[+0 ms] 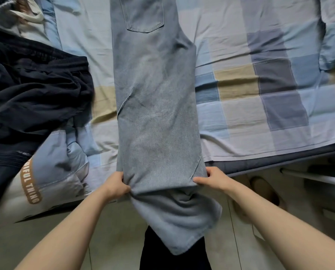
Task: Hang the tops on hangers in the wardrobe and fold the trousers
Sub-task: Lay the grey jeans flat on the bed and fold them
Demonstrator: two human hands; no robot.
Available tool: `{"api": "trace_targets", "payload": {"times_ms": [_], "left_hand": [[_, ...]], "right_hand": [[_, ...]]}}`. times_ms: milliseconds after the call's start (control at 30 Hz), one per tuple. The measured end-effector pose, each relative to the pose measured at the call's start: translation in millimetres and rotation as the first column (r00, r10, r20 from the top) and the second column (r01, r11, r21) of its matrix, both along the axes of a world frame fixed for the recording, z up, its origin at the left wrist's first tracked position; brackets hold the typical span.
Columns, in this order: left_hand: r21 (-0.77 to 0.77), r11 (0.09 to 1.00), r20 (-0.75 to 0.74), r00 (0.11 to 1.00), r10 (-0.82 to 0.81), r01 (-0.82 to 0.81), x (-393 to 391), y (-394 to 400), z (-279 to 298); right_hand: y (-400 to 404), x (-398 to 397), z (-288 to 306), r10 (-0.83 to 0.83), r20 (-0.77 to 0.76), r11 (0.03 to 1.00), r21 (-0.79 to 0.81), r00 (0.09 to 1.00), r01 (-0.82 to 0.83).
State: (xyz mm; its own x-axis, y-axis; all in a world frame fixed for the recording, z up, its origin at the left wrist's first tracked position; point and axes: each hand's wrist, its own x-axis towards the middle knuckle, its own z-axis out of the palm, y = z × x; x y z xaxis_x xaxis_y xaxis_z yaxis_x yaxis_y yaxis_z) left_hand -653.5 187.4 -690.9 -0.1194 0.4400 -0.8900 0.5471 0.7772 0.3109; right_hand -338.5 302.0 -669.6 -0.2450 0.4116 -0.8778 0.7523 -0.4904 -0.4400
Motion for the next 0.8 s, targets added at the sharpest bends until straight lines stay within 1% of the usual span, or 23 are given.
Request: {"api": "trace_targets", "payload": {"times_ms": [67, 133, 200, 233, 267, 300, 333, 367, 400, 433, 467, 500, 533, 567, 600, 633, 667, 733, 767, 800], "left_hand": [[-0.003, 0.991, 0.043, 0.990, 0.137, -0.137, 1.2, -1.7, -0.9], [-0.012, 0.962, 0.113, 0.956, 0.271, -0.272, 1.2, -4.7, 0.1], [-0.022, 0.945, 0.144, 0.935, 0.325, -0.325, -2.2, -9.3, 1.9], [-0.012, 0.949, 0.130, 0.941, 0.313, -0.314, -5.8, -11.4, 1.7], [0.006, 0.961, 0.081, 0.958, 0.275, -0.277, -10.2, -14.2, 0.4], [0.024, 0.975, 0.021, 0.976, 0.219, -0.219, -13.0, -16.4, -1.5], [0.028, 0.986, -0.031, 0.985, 0.167, -0.166, -15.7, -18.7, -3.2], [0.026, 0.991, -0.068, 0.989, 0.132, -0.131, -17.0, -20.3, -4.7], [0.015, 0.993, -0.089, 0.989, 0.118, -0.117, -16.7, -21.0, -6.0], [0.006, 0.992, -0.094, 0.988, 0.126, -0.126, -16.3, -20.6, -7.0], [0.002, 0.987, -0.077, 0.984, 0.162, -0.163, -15.8, -19.1, -8.1], [0.010, 0.973, -0.045, 0.972, 0.230, -0.229, -14.5, -16.8, -9.1], [0.024, 0.948, -0.013, 0.949, 0.316, -0.316, -14.2, -13.4, -9.2], [0.031, 0.912, 0.018, 0.912, 0.409, -0.409, -15.4, -11.1, -10.3], [0.021, 0.873, 0.054, 0.873, 0.485, -0.487, -17.2, -8.3, -10.7], [-0.012, 0.848, 0.099, 0.844, 0.528, -0.529, -19.5, -7.6, -9.9], [-0.059, 0.846, 0.144, 0.834, 0.532, -0.530, -20.2, -7.4, -8.4], [-0.145, 0.906, 0.189, 0.888, 0.419, -0.397, -20.5, -10.2, -4.3], [-0.175, 0.928, 0.195, 0.913, 0.360, -0.328, -20.4, -12.6, -2.9], [-0.202, 0.934, 0.201, 0.921, 0.334, -0.295, -21.1, -13.7, -1.9]], "right_hand": [[-9.3, -2.9, -2.0, -0.002, -0.002, 0.998, -0.059, 1.000, 0.002], [-19.9, -3.7, -4.4, 0.021, -0.021, 0.991, -0.133, 1.000, -0.024], [-27.7, -2.8, -6.6, 0.049, -0.031, 0.982, -0.180, 0.998, -0.054], [-29.1, -1.2, -7.4, 0.061, -0.036, 0.979, -0.192, 0.998, -0.066], [-30.3, -1.1, -7.5, 0.072, -0.033, 0.978, -0.194, 0.997, -0.077], [-29.9, 0.8, -8.2, 0.117, -0.006, 0.977, -0.177, 0.993, -0.117], [-28.7, 1.5, -8.1, 0.207, 0.042, 0.970, -0.142, 0.977, -0.199], [-26.6, 2.3, -8.7, 0.344, 0.106, 0.937, -0.105, 0.933, -0.333], [-24.3, 2.3, -9.1, 0.479, 0.182, 0.878, -0.087, 0.859, -0.471], [-20.7, 0.8, -10.2, 0.550, 0.249, 0.830, -0.061, 0.797, -0.554], [-17.2, -2.7, -12.6, 0.536, 0.293, 0.828, 0.002, 0.792, -0.561], [-12.8, -6.6, -14.3, 0.469, 0.303, 0.859, 0.061, 0.829, -0.508], [-6.8, -12.1, -15.1, 0.329, 0.263, 0.928, 0.086, 0.907, -0.361], [-1.6, -18.1, -15.9, 0.170, 0.204, 0.980, 0.071, 0.964, -0.187], [3.4, -24.3, -16.3, 0.044, 0.164, 0.998, 0.028, 0.986, -0.049], [5.8, -29.6, -17.7, 0.003, 0.152, 1.000, -0.018, 0.988, 0.000], [7.5, -31.8, -18.2, 0.055, 0.156, 0.997, -0.056, 0.986, -0.046], [5.8, -33.4, -17.9, 0.227, 0.185, 0.973, -0.088, 0.956, -0.214], [3.6, -33.1, -19.0, 0.273, 0.206, 0.962, -0.083, 0.940, -0.261], [2.3, -32.4, -21.3, 0.271, 0.225, 0.963, -0.076, 0.936, -0.260]]}}
